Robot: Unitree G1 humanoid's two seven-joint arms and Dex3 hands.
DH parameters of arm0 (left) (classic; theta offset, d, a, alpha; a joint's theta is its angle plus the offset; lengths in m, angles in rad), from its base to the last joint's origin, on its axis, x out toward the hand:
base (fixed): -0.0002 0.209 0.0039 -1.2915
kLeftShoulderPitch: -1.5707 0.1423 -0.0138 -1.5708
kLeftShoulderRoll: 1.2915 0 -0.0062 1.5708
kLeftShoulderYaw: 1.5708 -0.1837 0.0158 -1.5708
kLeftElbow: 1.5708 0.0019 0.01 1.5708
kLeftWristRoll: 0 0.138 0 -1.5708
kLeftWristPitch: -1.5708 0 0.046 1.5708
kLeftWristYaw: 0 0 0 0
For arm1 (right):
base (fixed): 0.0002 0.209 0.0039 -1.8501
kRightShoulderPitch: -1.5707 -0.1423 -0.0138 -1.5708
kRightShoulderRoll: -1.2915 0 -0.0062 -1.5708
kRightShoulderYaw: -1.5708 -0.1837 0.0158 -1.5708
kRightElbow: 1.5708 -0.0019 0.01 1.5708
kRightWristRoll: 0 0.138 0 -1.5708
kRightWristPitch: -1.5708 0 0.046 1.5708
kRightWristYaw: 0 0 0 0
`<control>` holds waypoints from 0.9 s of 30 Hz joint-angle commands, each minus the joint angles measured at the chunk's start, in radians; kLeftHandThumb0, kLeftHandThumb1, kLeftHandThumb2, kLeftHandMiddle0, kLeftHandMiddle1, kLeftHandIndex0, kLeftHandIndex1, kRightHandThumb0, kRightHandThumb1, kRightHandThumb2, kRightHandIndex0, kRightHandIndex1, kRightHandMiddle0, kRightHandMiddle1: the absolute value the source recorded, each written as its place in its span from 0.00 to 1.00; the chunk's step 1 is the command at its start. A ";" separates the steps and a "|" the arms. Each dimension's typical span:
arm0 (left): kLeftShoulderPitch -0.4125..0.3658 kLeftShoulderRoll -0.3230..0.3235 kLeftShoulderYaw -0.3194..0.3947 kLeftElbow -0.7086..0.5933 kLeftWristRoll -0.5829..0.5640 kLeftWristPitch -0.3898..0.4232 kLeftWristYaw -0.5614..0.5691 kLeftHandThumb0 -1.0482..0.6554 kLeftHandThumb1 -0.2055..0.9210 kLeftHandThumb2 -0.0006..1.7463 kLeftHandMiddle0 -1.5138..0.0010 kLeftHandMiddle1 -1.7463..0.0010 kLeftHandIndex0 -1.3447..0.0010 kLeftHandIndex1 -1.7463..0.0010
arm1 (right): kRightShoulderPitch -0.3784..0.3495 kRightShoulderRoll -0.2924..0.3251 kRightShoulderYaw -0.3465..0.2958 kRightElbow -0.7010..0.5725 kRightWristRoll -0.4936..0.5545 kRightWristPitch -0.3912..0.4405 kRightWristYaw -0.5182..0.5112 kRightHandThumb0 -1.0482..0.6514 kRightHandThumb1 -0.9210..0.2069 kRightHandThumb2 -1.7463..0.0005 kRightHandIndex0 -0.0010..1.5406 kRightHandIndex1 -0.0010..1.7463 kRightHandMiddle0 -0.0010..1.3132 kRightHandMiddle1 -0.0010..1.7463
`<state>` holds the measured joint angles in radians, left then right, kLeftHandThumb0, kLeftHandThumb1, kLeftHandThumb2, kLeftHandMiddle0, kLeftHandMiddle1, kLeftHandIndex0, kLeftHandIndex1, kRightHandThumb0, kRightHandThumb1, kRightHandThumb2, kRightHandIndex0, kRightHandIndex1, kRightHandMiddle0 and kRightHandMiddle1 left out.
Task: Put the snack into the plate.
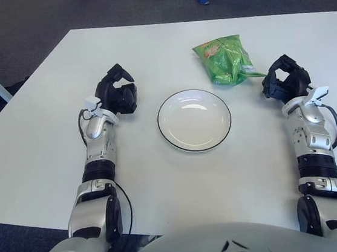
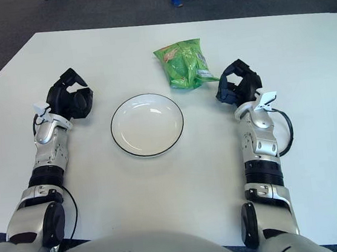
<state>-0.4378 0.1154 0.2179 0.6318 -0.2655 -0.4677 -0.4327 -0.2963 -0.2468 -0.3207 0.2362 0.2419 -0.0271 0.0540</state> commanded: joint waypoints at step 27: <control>0.094 -0.045 0.005 0.042 -0.015 0.026 0.034 0.31 0.37 0.83 0.10 0.00 0.48 0.00 | -0.154 -0.149 0.014 -0.072 -0.080 0.136 0.001 0.34 0.52 0.26 0.81 1.00 0.46 1.00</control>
<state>-0.4334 0.1161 0.2187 0.6233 -0.2655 -0.4541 -0.4125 -0.4267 -0.3780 -0.3119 0.1769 0.1750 0.0929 0.0550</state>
